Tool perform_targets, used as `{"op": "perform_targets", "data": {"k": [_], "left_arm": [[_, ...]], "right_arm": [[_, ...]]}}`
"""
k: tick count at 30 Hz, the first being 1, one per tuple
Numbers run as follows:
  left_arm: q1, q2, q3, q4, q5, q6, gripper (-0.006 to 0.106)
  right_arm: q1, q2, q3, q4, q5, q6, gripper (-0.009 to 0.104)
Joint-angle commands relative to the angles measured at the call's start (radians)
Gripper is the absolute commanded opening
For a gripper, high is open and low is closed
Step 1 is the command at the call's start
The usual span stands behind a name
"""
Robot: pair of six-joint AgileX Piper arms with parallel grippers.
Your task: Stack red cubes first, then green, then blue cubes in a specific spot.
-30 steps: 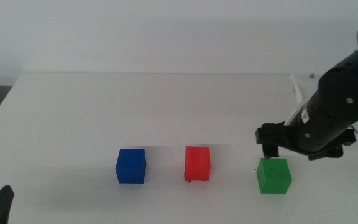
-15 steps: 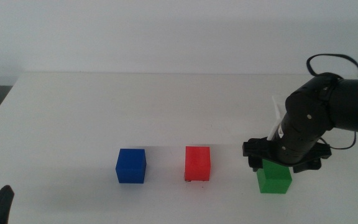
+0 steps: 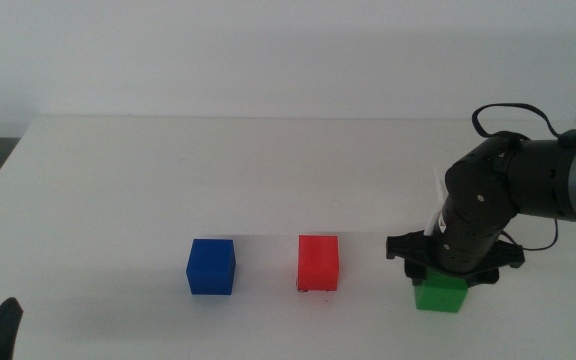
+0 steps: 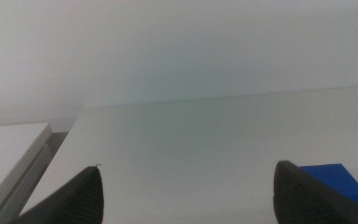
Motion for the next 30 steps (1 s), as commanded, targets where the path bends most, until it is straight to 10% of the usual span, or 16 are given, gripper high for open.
{"op": "perform_targets", "data": {"k": [1,13,30], "left_arm": [[0.001,-0.003,0.0,-0.001,-0.014,-0.002,0.094],[0.001,-0.003,0.0,-0.001,-0.014,-0.002,0.094],[0.001,-0.003,0.0,-0.001,-0.014,-0.002,0.094]], "right_arm": [[-0.01,-0.03,-0.006,-0.014,0.038,0.004,0.003],[0.214,-0.001,-0.526,-0.098,0.44,0.082,0.01],[0.286,0.246,-0.734,-0.071,0.45,0.149,0.01]]}}
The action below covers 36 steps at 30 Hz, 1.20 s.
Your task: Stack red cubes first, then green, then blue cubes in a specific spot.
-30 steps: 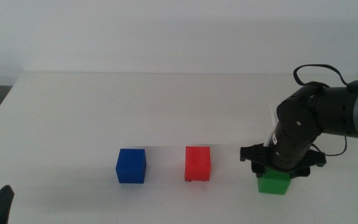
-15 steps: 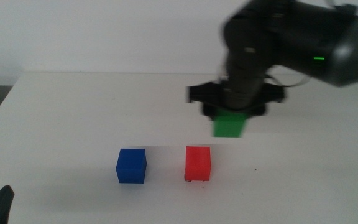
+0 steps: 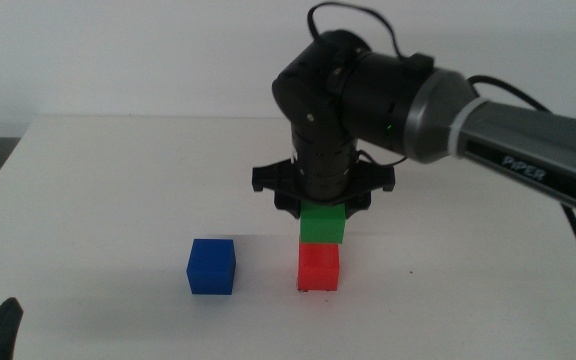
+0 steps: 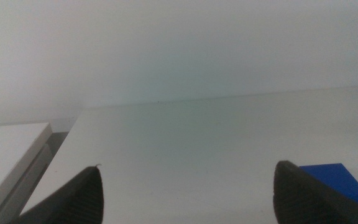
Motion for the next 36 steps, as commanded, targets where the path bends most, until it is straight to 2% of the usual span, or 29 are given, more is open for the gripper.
{"op": "perform_targets", "data": {"k": [1,16,21,25,36], "left_arm": [[0.001,-0.003,0.0,-0.001,-0.014,-0.002,0.094],[0.001,-0.003,0.0,-0.001,-0.014,-0.002,0.094],[0.001,-0.003,0.0,-0.001,-0.014,-0.002,0.094],[0.001,-0.003,0.0,-0.001,-0.014,-0.002,0.094],[0.001,-0.003,0.0,-0.001,-0.014,-0.002,0.094]], "right_arm": [[0.005,0.011,-0.009,-0.004,0.009,0.005,0.01],[0.007,0.072,-0.007,0.043,0.009,0.005,0.01],[0.003,0.078,-0.007,0.038,0.009,0.005,0.01],[0.004,0.078,-0.007,0.01,0.009,0.017,0.01],[0.004,0.078,-0.007,0.01,0.009,0.03,0.01]]}}
